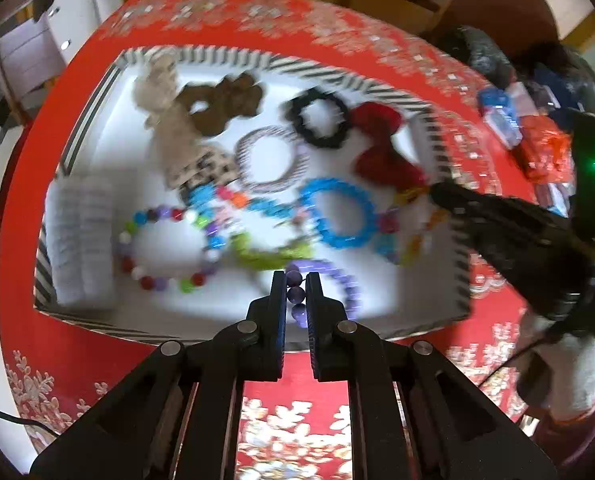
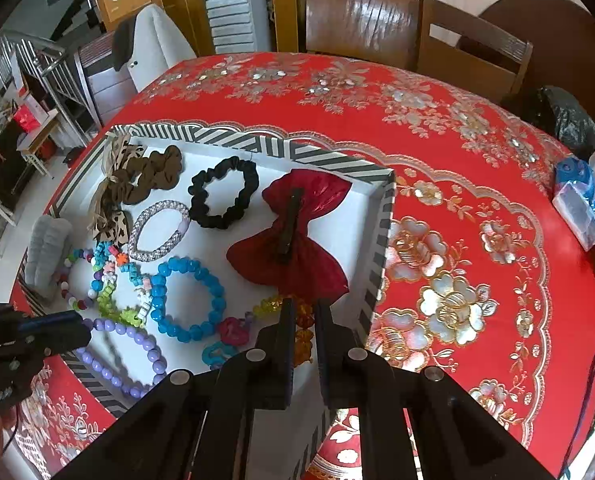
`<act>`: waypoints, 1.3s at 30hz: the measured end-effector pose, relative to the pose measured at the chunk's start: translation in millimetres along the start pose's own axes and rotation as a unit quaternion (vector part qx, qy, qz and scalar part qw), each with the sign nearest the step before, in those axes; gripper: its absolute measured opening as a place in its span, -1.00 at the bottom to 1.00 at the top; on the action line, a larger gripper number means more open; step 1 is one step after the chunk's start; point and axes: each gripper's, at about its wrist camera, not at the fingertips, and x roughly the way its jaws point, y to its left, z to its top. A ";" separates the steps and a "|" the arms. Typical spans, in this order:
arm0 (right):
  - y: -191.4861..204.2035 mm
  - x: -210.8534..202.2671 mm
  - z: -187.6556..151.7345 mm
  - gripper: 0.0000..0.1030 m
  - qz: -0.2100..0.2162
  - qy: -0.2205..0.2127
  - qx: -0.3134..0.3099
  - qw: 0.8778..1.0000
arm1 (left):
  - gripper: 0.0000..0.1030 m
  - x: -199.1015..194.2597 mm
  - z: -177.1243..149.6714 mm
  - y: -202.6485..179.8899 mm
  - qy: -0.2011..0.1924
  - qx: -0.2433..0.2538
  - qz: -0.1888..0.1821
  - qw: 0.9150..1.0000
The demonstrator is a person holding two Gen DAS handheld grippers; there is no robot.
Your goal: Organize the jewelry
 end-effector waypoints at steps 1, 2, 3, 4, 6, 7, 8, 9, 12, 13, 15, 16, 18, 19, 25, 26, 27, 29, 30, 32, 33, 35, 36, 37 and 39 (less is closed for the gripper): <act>0.4 1.8 -0.3 -0.83 -0.001 0.002 -0.003 1.000 | -0.85 1.9 -1.0 3.8 0.001 -0.001 0.006 1.000; 1.1 3.4 -1.0 -0.83 -0.002 0.004 -0.005 1.000 | -0.85 2.8 -3.0 7.1 -0.001 0.000 0.011 1.000; 2.0 6.5 -1.6 -0.83 -0.003 0.007 -0.007 1.000 | -0.85 3.1 -5.0 9.1 -0.003 0.003 0.018 1.000; 2.4 8.9 -1.8 -0.83 -0.004 0.010 -0.009 1.000 | -0.85 4.3 -5.9 10.4 -0.003 0.005 0.025 1.000; 2.0 13.6 -2.5 -0.83 -0.004 0.015 -0.009 1.000 | -0.85 8.9 -6.1 13.1 -0.004 0.009 0.037 0.999; 1.7 15.2 -3.2 -0.83 -0.004 0.017 -0.008 1.000 | -0.85 10.3 -6.4 14.1 -0.005 0.009 0.041 0.999; 1.7 16.5 -3.9 -0.83 -0.004 0.018 -0.007 1.000 | -0.85 11.3 -6.1 15.1 -0.005 0.009 0.044 0.999; 2.1 17.5 -4.5 -0.83 -0.003 0.020 -0.007 1.000 | -0.85 12.0 -6.3 15.4 -0.005 0.010 0.047 0.999; 0.5 19.5 -5.1 -0.83 -0.001 0.026 -0.001 1.000 | -0.85 13.1 -4.9 14.5 -0.012 0.017 0.057 0.998; -0.3 18.9 -5.2 -0.80 0.001 0.026 0.003 1.000 | -0.85 13.2 -4.6 13.8 -0.014 0.021 0.062 0.998; -2.5 15.6 -5.3 -0.60 0.004 0.020 0.013 1.000 | -0.85 14.1 -4.9 12.9 -0.016 0.026 0.071 0.997; -2.8 13.1 -5.5 -0.54 0.009 0.016 0.016 1.000 | -0.85 13.9 -5.5 13.0 -0.017 0.027 0.075 0.997; -1.6 7.2 -6.5 -0.51 0.013 0.009 0.021 1.000 | -0.84 15.5 -5.7 12.6 -0.019 0.029 0.082 0.996; -0.4 4.4 -7.2 -0.51 0.013 0.006 0.022 1.000 | -0.82 15.7 -6.0 12.7 -0.019 0.028 0.087 0.996; 7.5 -17.0 -18.6 -0.51 0.039 -0.015 0.048 0.998 | -0.38 12.4 -8.8 15.0 -0.018 0.019 0.096 0.995; 10.2 -22.6 -22.1 -0.51 0.043 -0.020 0.052 0.998 | -0.27 9.4 -9.6 15.1 -0.022 0.020 0.096 0.995; 12.3 -26.7 -24.5 -0.50 0.045 -0.025 0.056 0.997 | -0.20 7.1 -10.3 14.4 -0.026 0.020 0.096 0.995; 15.0 -35.6 -31.2 -0.50 0.050 -0.035 0.076 0.995 | -0.05 0.5 -12.0 13.8 -0.035 0.022 0.100 0.994; 16.4 -38.0 -33.8 -0.49 0.053 -0.037 0.083 0.994 | 0.03 -3.7 -12.9 14.2 -0.041 0.021 0.101 0.994; 22.1 -45.2 -39.6 -0.47 0.055 -0.044 0.090 0.993 | 0.07 -11.7 -15.3 16.2 -0.052 0.018 0.100 0.993; 25.5 -49.4 -42.4 -0.45 0.050 -0.048 0.092 0.993 | 0.07 -15.8 -16.8 17.6 -0.058 0.017 0.101 0.993; 30.4 -58.1 -47.6 -0.36 0.049 -0.058 0.100 0.992 | 0.07 -23.4 -19.8 20.1 -0.067 0.017 0.108 0.992; 33.1 -64.0 -50.9 -0.28 0.051 -0.066 0.106 0.991 | 0.07 -27.7 -21.8 21.5 -0.073 0.017 0.111 0.991; 35.6 -68.9 -53.5 -0.17 0.050 -0.072 0.110 0.990 | 0.07 -31.5 -23.7 22.6 -0.077 0.017 0.113 0.990; 40.5 -76.5 -58.3 -0.15 0.046 -0.081 0.114 0.989 | 0.07 -40.3 -27.7 25.0 -0.088 0.014 0.118 0.989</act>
